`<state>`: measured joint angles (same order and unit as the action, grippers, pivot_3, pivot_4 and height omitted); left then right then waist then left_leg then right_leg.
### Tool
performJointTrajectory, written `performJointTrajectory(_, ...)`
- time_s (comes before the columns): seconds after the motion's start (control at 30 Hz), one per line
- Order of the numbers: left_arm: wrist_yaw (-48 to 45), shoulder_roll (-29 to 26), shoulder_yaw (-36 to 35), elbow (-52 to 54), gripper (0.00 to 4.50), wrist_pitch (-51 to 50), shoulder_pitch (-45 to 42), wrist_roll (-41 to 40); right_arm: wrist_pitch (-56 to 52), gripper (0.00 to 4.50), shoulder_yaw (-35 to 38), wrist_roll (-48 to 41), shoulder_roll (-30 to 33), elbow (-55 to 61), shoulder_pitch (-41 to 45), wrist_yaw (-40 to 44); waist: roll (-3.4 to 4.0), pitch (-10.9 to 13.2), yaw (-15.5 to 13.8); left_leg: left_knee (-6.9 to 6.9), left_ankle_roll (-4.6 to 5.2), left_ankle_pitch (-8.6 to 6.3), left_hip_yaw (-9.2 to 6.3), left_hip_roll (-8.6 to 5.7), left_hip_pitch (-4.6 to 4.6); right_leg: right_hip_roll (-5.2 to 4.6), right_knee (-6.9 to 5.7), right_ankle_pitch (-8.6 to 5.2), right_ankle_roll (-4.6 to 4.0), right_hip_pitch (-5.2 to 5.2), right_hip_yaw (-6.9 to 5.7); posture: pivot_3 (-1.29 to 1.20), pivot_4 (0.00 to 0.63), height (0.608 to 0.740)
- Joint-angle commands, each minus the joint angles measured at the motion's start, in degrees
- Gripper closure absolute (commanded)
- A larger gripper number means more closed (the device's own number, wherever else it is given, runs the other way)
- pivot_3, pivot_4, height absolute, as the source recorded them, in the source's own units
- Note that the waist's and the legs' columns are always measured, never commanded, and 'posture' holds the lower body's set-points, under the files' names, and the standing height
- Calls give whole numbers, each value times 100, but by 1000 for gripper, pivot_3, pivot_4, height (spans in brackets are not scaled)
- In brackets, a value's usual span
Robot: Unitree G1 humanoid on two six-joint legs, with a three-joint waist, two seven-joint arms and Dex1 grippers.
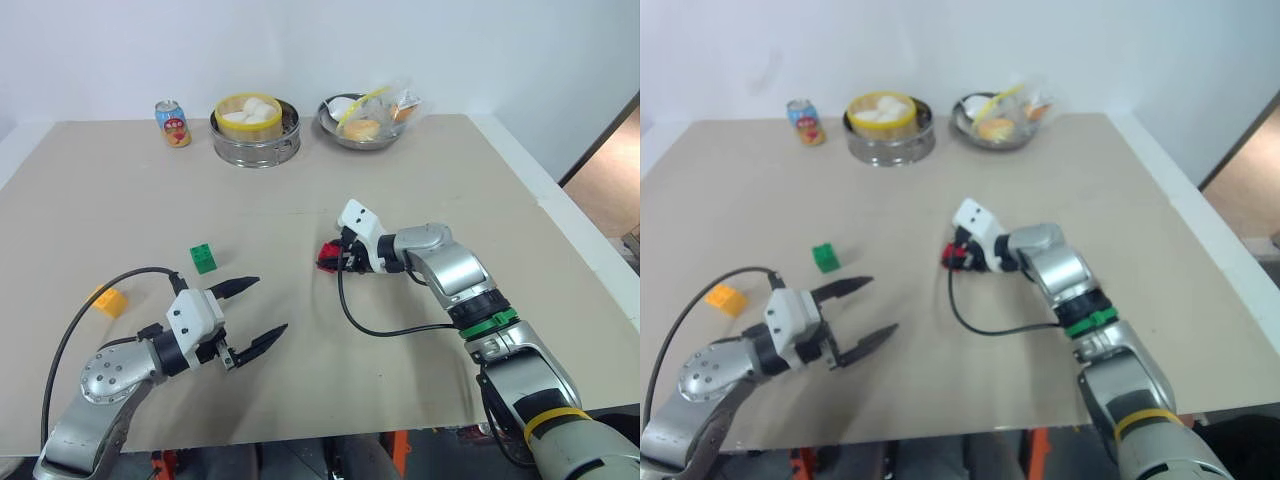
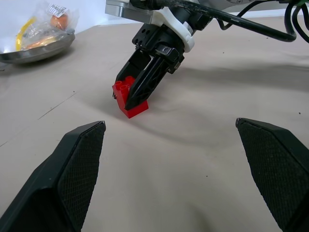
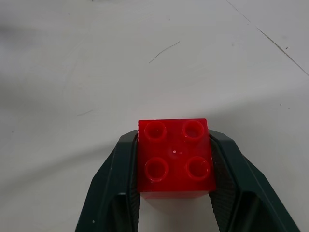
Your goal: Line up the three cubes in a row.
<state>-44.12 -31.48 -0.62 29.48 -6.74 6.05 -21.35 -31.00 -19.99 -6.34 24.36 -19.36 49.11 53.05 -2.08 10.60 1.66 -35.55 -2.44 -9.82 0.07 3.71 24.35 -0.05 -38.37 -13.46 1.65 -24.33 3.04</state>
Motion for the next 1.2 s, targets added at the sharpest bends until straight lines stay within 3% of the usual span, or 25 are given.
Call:
performJointTrajectory(0.03,-51,-68,-13,96,0,40,-59,-9,-3,3199,184,70,338,852,-99,116,0,0,0,0,0,0,0,0,0,0,0,0,0,0,0,0,150,740)
performJointTrajectory(0.23,-268,-168,83,39,0,86,-179,-28,-641,3199,749,-494,1565,2803,-1231,766,1,1,-39,0,-1,-1,0,-1,9,-4,1,-6,3,-5,-1,0,150,740)
performJointTrajectory(0.37,-350,-152,145,-43,0,57,-278,-85,-294,3199,927,-1012,2223,3786,-2029,1542,2,1,-50,0,-4,-7,2,-4,10,-10,5,-17,4,0,-4,0,150,740)
performJointTrajectory(0.73,-1144,-499,309,16,0,-122,-319,-478,189,3199,251,-903,1927,3489,-1529,1983,6,3,94,-8,5,-4,0,-1,-11,8,3,4,1,3,16,0,150,740)
performJointTrajectory(1.2,-847,-578,143,276,0,-191,-29,-360,1028,3199,-604,-326,1051,2231,-775,2403,5,3,98,-2,4,-5,1,0,-5,10,4,0,-1,-2,18,0,150,740)
